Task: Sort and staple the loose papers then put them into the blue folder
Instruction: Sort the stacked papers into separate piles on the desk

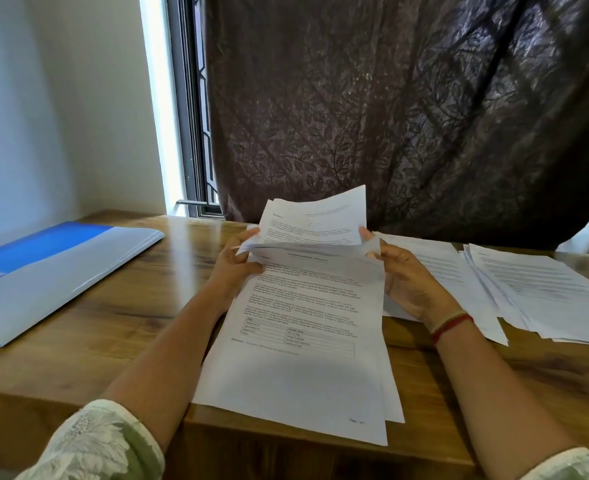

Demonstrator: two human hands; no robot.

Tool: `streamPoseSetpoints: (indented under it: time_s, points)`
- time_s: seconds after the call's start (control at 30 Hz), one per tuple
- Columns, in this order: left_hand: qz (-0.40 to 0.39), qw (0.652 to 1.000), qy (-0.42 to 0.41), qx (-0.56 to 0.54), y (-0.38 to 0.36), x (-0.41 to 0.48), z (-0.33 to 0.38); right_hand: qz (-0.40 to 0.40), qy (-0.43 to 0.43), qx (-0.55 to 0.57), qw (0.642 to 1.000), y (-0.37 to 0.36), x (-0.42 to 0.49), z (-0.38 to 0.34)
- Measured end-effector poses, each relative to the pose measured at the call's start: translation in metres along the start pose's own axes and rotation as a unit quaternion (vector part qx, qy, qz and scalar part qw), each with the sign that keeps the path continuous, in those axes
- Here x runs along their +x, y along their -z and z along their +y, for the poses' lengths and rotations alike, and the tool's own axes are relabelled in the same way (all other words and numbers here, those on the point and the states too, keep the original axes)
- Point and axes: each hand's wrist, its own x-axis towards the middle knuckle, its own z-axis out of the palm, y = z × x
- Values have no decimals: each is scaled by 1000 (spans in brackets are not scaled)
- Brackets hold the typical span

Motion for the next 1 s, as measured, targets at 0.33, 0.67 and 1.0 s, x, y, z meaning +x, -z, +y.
streamPoseSetpoints:
  time_s: [0.33,0.67,1.0]
  points:
    - [-41,998,-5,-39,-6,-6,6,197,42,-65,977,11,12,17]
    - [-67,996,5,-51,-8,-9,7,266,110,-146,946,15,19,27]
    - [26,999,31,-2,-5,-7,8,121,90,-89,985,1,9,11]
